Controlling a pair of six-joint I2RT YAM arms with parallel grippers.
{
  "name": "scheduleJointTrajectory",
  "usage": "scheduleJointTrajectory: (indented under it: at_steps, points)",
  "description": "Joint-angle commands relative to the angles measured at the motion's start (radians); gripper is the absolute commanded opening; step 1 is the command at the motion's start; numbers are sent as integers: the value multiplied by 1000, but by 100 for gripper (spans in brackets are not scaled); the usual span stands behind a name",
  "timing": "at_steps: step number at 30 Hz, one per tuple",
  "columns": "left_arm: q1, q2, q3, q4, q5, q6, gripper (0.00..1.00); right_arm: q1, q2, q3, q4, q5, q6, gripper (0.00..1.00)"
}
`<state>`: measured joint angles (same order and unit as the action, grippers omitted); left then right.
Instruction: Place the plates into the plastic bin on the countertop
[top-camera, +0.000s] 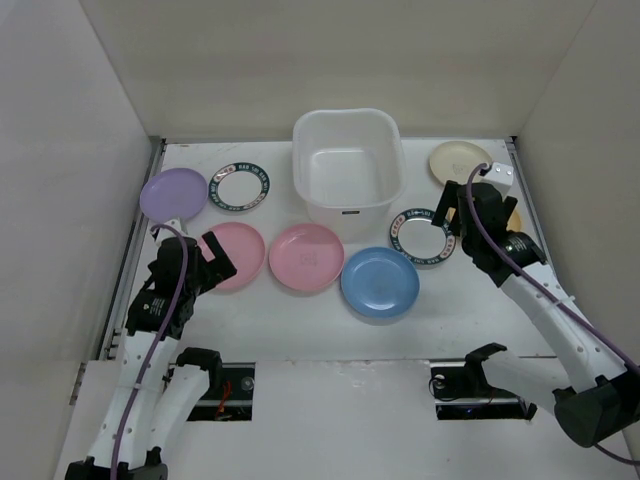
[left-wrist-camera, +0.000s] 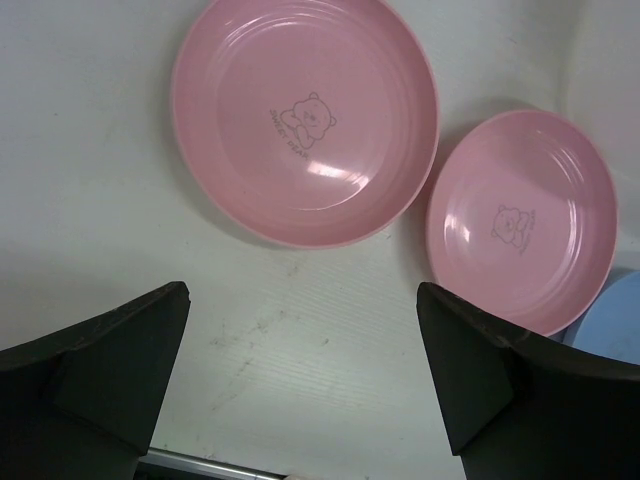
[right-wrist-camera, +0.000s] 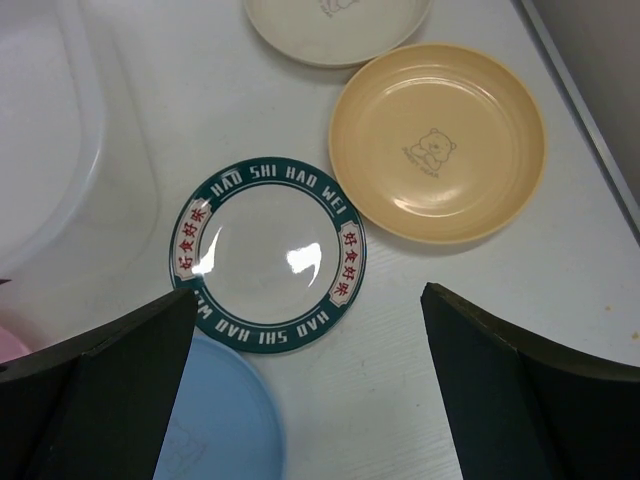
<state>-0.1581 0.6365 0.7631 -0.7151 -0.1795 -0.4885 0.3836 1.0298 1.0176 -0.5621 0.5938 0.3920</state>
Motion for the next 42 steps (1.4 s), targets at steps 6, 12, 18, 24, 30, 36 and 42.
scheduleJointTrajectory:
  at_steps: [6,12,18,24,30,36,42]
  points:
    - [-14,-15,-7,-37,-18,-30,100,-10,-21,33,1,11,-1,100]
    - [-17,-28,-11,-37,-18,-30,100,-19,27,65,-38,-3,-18,100]
    - [-36,-37,-1,-44,-18,-25,100,-82,36,78,-25,-123,-172,100]
    - [-39,-77,-15,-53,-18,-25,100,-320,127,119,-120,-166,-72,95]
    - [-45,-96,1,-57,-9,-25,100,-519,254,93,-160,-314,158,86]
    - [-47,-118,2,-57,-8,-27,100,-642,305,3,-76,-413,387,78]
    - [-48,-130,2,-72,-8,-25,100,-665,377,-66,-26,-433,608,69]
